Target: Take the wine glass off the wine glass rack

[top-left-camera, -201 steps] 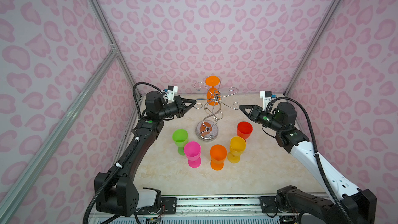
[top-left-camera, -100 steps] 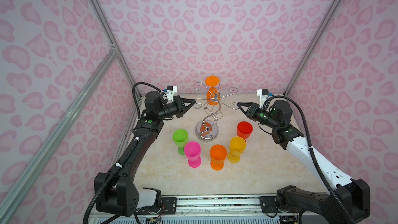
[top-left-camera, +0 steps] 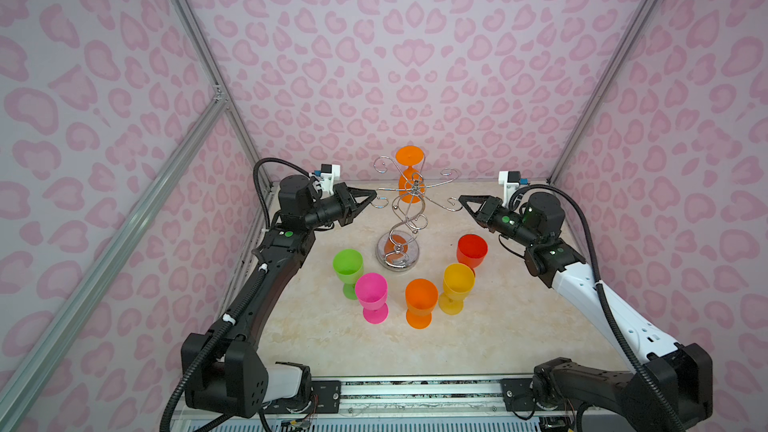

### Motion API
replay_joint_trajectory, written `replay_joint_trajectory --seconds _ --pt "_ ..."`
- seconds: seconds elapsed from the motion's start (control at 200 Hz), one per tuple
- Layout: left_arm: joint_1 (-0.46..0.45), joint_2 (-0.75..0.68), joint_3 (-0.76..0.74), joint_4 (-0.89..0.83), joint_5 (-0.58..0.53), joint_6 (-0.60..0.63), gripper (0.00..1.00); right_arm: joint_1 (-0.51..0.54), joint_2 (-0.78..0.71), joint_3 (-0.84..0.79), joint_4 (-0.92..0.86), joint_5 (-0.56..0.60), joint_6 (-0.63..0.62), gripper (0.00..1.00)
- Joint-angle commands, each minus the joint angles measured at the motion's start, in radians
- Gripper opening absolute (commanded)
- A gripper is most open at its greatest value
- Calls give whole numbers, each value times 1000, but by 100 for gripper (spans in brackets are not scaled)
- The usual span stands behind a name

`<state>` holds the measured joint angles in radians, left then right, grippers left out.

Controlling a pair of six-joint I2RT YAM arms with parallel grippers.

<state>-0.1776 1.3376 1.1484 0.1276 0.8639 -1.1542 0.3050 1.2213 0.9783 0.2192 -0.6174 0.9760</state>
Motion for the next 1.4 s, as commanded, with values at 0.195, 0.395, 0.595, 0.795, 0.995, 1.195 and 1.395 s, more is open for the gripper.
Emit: replay_joint_trajectory --seconds 0.195,0.395,0.595,0.795,0.995,1.195,1.395 --pt "-3 -2 8 101 26 34 2 15 -18 -5 56 -79 7 25" --pt "-3 -5 7 102 24 36 2 26 -4 -21 62 -85 20 26" --pt "-3 -9 4 101 24 37 2 33 11 -32 130 -99 70 22" --pt "-3 -3 5 104 23 37 2 32 20 -39 199 -116 122 11" --pt "-3 -4 14 109 24 27 2 32 23 -38 237 -125 157 7" --pt "-5 -8 16 110 23 22 2 31 10 -25 235 -117 171 6" --pt "-12 -14 7 112 20 19 2 26 -17 -9 206 -113 175 6"
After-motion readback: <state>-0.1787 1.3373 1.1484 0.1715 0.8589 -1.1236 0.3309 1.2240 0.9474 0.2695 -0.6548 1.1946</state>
